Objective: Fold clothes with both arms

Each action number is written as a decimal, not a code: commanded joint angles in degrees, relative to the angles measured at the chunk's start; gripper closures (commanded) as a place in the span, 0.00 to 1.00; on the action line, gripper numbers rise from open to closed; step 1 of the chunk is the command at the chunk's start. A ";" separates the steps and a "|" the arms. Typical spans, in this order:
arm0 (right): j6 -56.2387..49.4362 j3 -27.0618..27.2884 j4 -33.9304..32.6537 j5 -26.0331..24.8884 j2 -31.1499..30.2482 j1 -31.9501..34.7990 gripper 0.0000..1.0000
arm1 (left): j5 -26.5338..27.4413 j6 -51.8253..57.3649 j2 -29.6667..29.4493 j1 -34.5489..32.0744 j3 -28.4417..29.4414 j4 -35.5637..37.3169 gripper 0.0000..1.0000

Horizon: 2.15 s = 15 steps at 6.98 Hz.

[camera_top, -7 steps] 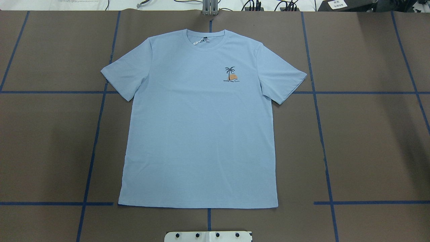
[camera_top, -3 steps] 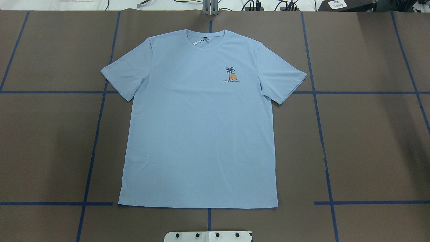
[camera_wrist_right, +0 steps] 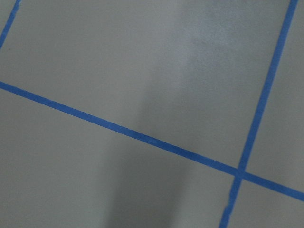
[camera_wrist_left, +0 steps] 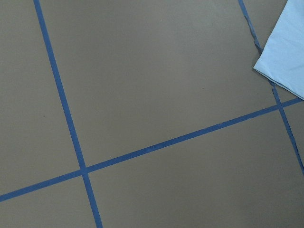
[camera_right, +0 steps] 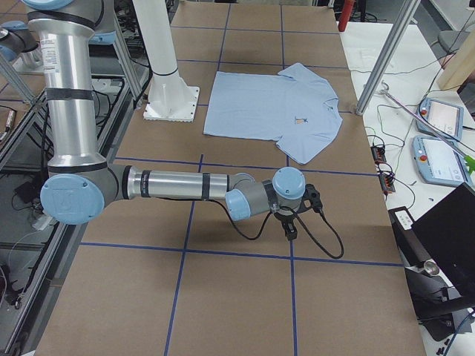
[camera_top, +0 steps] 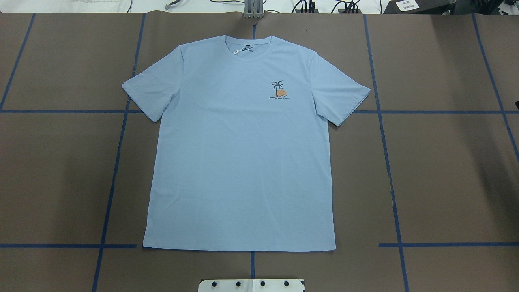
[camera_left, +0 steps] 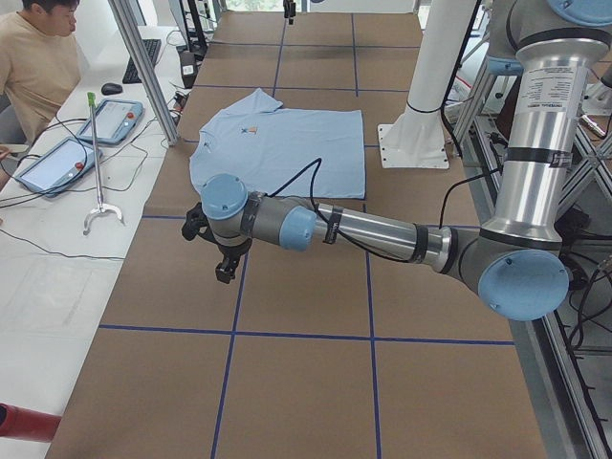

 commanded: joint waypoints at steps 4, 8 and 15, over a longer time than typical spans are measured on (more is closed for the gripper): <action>47.51 -8.85 13.19 -16.12 20.48 -22.48 0.00 | -2.02 -0.24 0.52 0.11 -3.46 0.06 0.00; 60.25 -15.96 21.97 -27.69 25.08 -29.56 0.11 | -2.01 -0.06 0.61 0.11 -3.73 -0.03 0.00; 61.82 -16.24 21.98 -27.27 25.17 -29.38 1.00 | -2.10 -0.06 1.14 0.19 -4.53 -0.03 0.00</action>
